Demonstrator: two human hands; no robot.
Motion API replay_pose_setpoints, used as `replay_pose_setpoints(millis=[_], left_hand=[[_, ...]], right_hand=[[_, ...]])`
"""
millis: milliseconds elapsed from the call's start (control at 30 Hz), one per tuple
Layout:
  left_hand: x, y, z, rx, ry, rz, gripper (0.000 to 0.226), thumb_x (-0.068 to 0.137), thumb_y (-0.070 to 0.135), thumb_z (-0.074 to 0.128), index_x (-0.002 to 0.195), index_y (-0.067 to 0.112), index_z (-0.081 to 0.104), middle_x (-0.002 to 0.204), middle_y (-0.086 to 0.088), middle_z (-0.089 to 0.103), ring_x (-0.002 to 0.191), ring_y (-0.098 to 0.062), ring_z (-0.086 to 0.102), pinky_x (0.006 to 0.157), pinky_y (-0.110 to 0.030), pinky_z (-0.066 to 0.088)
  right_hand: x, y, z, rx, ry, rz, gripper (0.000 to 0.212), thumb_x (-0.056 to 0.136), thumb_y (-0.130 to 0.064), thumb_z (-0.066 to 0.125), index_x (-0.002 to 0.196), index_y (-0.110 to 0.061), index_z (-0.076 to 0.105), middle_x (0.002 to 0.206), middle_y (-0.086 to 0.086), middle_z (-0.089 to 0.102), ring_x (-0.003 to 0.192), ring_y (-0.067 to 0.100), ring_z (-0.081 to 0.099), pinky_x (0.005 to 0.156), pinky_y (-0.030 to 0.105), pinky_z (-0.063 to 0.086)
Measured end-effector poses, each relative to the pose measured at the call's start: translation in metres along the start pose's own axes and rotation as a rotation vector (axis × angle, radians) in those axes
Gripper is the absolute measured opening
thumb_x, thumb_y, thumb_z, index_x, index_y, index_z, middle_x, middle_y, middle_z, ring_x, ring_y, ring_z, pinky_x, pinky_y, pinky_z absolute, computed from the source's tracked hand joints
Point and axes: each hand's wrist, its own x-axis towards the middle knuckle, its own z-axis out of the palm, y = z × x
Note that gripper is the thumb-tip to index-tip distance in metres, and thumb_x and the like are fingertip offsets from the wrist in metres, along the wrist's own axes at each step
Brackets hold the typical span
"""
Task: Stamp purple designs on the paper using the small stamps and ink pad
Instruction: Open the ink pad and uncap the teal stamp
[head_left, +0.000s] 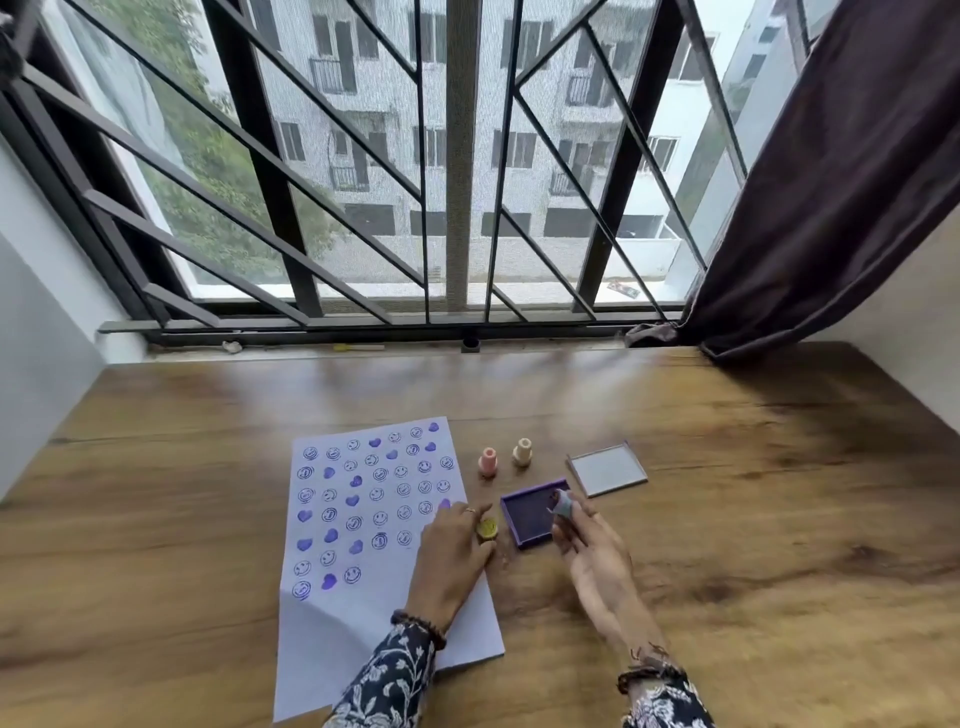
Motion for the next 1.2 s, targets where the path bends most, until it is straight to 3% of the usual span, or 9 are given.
replay_pose_setpoints(millis=[133,233,300,367,533,767,1033,1200], left_hand=[[0.004,0.001,0.004,0.146,-0.027,-0.015,0.075,0.070,0.047,0.068,0.136,0.029,0.037,0.124,-0.003,0.049,0.118,-0.022,0.043,0.094,-0.035,0.037],[0.011,0.005,0.009,0.184,-0.051,-0.023,0.091,0.062,0.059,0.068,0.139,0.036,0.027,0.128,-0.001,0.043,0.120,-0.022,0.040,0.096,-0.037,0.033],[0.015,0.006,0.012,0.210,-0.066,-0.028,0.091,0.061,0.061,0.068,0.139,0.037,0.027,0.128,-0.002,0.041,0.119,-0.022,0.039,0.095,-0.037,0.032],[0.018,0.005,0.015,0.205,-0.059,-0.037,0.087,0.061,0.060,0.067,0.137,0.037,0.031,0.126,-0.002,0.042,0.118,-0.022,0.038,0.095,-0.038,0.032],[0.019,0.000,0.019,0.198,-0.021,-0.043,0.077,0.064,0.059,0.065,0.133,0.038,0.037,0.124,0.001,0.043,0.116,-0.020,0.040,0.092,-0.037,0.033],[0.019,-0.003,0.021,0.184,0.007,-0.049,0.074,0.065,0.058,0.065,0.131,0.040,0.039,0.124,0.002,0.044,0.115,-0.019,0.040,0.091,-0.035,0.032],[0.019,-0.005,0.022,0.179,0.027,-0.025,0.073,0.064,0.058,0.065,0.130,0.039,0.040,0.122,0.003,0.046,0.113,-0.020,0.042,0.088,-0.035,0.032],[0.019,-0.002,0.021,0.170,0.031,-0.037,0.072,0.064,0.056,0.067,0.129,0.040,0.042,0.123,0.004,0.045,0.113,-0.018,0.041,0.087,-0.034,0.031]], right_hand=[[-0.002,0.003,-0.003,-0.621,0.081,-0.227,0.013,0.085,-0.002,0.061,0.092,-0.013,0.065,0.093,0.013,0.068,0.080,0.016,0.063,0.071,0.016,0.053],[-0.007,0.003,0.002,-1.143,0.146,-0.444,0.013,0.079,-0.012,0.070,0.091,-0.017,0.068,0.090,0.003,0.069,0.071,0.001,0.060,0.060,0.000,0.042],[-0.009,0.005,0.005,-1.337,0.106,-0.556,0.015,0.080,-0.012,0.069,0.095,-0.014,0.067,0.094,0.004,0.068,0.075,0.009,0.061,0.066,0.009,0.045],[-0.010,0.007,0.008,-1.473,0.063,-0.601,0.016,0.083,-0.013,0.067,0.099,-0.012,0.065,0.099,0.006,0.067,0.086,0.018,0.062,0.075,0.027,0.051],[-0.011,0.009,0.011,-1.648,0.019,-0.616,0.015,0.089,-0.021,0.059,0.103,-0.015,0.062,0.104,0.005,0.063,0.089,0.020,0.061,0.069,0.024,0.044],[-0.005,0.007,0.019,-1.815,-0.030,-0.604,0.015,0.092,-0.019,0.053,0.104,-0.012,0.059,0.106,0.006,0.062,0.093,0.022,0.062,0.074,0.030,0.047],[0.017,-0.002,0.031,-1.877,-0.053,-0.467,0.016,0.085,-0.013,0.058,0.099,-0.008,0.063,0.103,0.012,0.068,0.097,0.027,0.062,0.075,0.030,0.046],[0.036,-0.014,0.049,-1.976,-0.130,-0.293,0.015,0.071,-0.006,0.063,0.083,-0.002,0.070,0.090,0.020,0.071,0.090,0.033,0.064,0.075,0.035,0.053]])
